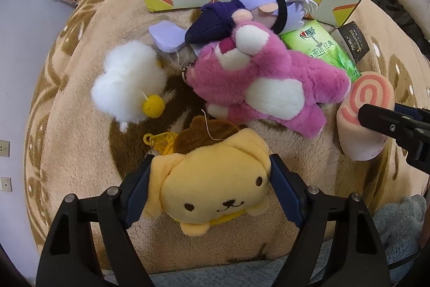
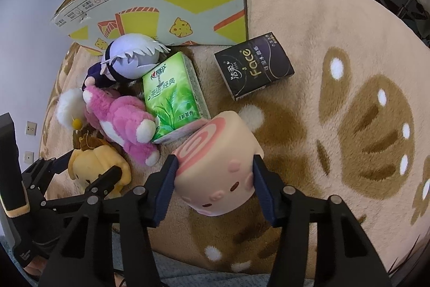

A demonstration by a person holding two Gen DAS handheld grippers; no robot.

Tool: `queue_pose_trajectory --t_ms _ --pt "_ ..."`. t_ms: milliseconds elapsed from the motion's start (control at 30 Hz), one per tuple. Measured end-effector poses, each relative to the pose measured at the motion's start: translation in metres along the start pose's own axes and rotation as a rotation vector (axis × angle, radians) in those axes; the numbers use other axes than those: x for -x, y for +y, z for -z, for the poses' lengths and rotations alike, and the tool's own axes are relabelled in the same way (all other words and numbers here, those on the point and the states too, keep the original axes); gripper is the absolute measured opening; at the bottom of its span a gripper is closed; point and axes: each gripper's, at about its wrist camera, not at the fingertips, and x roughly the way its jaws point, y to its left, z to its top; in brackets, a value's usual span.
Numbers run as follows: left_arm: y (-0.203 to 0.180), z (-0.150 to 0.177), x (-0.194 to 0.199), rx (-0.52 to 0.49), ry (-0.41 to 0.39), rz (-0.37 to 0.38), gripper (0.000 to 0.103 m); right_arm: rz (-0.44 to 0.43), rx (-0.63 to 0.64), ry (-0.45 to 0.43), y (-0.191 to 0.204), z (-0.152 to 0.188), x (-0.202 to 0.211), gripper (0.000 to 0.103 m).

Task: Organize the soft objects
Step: 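Close the left tool on the yellow dog plush while the right tool grips the pink roll-cake plush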

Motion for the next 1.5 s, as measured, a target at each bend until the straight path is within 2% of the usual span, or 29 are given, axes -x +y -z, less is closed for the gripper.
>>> queue_pose_trajectory --t_ms 267,500,633,767,933,1100,1267,1500 --pt "-0.001 0.003 0.006 0.012 -0.008 0.006 0.077 -0.002 0.007 -0.007 -0.001 0.002 0.006 0.056" --pt "-0.008 0.007 0.001 -0.02 0.041 -0.015 0.085 -0.002 0.016 -0.011 0.003 0.003 0.011 0.055" --pt "-0.01 0.008 -0.001 -0.022 0.044 -0.026 0.087 -0.001 0.018 -0.013 0.005 0.004 0.013 0.055" --pt "-0.007 0.008 -0.001 -0.012 0.039 -0.017 0.083 -0.001 0.027 -0.016 0.007 0.005 0.015 0.055" --pt "-0.015 0.009 0.005 -0.05 -0.004 -0.046 0.075 0.0 0.041 -0.021 0.012 0.006 0.018 0.053" --pt "-0.011 0.008 0.016 -0.033 -0.032 -0.041 0.074 -0.002 0.028 -0.023 0.01 0.009 0.019 0.053" --pt "-0.006 0.011 0.034 -0.027 -0.103 -0.07 0.074 -0.004 0.023 -0.084 0.008 0.011 0.034 0.052" --pt "-0.001 0.02 0.074 0.012 -0.253 -0.1 0.074 -0.031 0.042 -0.22 0.012 0.016 0.064 0.048"
